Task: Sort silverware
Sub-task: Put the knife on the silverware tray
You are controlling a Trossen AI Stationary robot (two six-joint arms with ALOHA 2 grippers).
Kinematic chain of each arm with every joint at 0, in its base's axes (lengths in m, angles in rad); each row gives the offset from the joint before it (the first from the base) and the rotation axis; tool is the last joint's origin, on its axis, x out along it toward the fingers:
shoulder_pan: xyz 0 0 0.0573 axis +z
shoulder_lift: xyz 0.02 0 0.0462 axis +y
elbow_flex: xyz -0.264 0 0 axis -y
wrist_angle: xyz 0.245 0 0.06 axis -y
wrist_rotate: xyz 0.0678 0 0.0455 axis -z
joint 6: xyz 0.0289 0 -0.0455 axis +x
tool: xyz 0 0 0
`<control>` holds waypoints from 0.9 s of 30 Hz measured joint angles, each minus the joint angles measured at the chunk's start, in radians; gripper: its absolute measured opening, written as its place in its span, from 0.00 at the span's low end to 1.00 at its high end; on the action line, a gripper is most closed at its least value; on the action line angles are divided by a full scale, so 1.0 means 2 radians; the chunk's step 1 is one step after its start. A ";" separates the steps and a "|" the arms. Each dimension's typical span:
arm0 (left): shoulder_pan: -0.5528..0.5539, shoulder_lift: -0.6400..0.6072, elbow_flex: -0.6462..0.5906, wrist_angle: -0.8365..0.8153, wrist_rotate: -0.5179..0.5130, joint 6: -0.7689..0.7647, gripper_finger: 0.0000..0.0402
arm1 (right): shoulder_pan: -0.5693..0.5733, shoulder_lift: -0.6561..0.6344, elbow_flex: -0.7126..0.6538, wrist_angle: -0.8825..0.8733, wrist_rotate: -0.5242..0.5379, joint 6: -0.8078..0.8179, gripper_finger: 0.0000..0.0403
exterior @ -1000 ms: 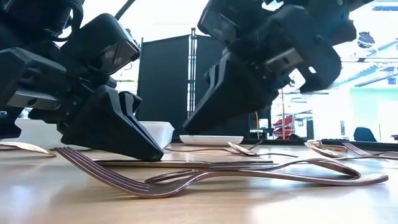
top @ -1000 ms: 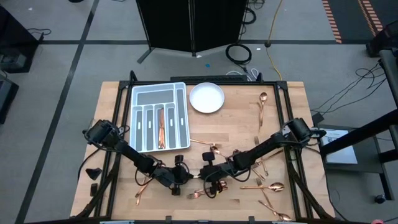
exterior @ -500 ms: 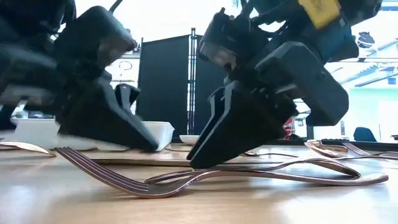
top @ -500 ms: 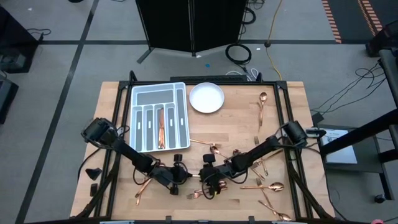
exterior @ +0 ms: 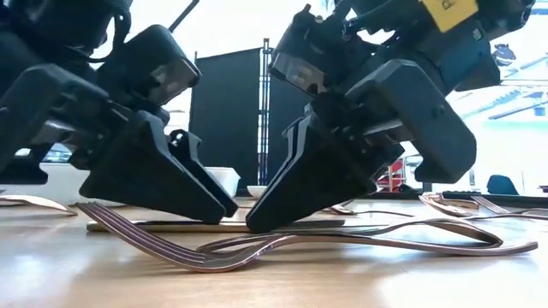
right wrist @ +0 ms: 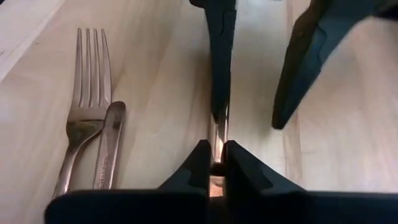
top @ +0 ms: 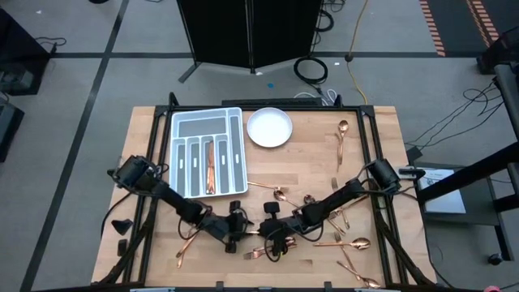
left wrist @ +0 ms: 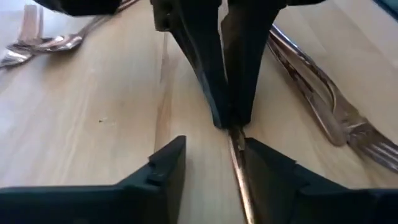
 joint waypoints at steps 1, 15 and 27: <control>0.002 0.001 0.000 0.004 0.006 -0.002 0.43 | 0.000 -0.002 0.000 0.000 0.007 -0.003 0.03; 0.014 -0.003 0.003 -0.053 0.014 -0.079 0.51 | -0.011 -0.005 -0.001 0.035 0.022 -0.032 0.00; 0.019 0.005 0.003 -0.098 0.006 -0.093 0.19 | -0.012 -0.037 -0.001 0.039 0.042 -0.042 0.00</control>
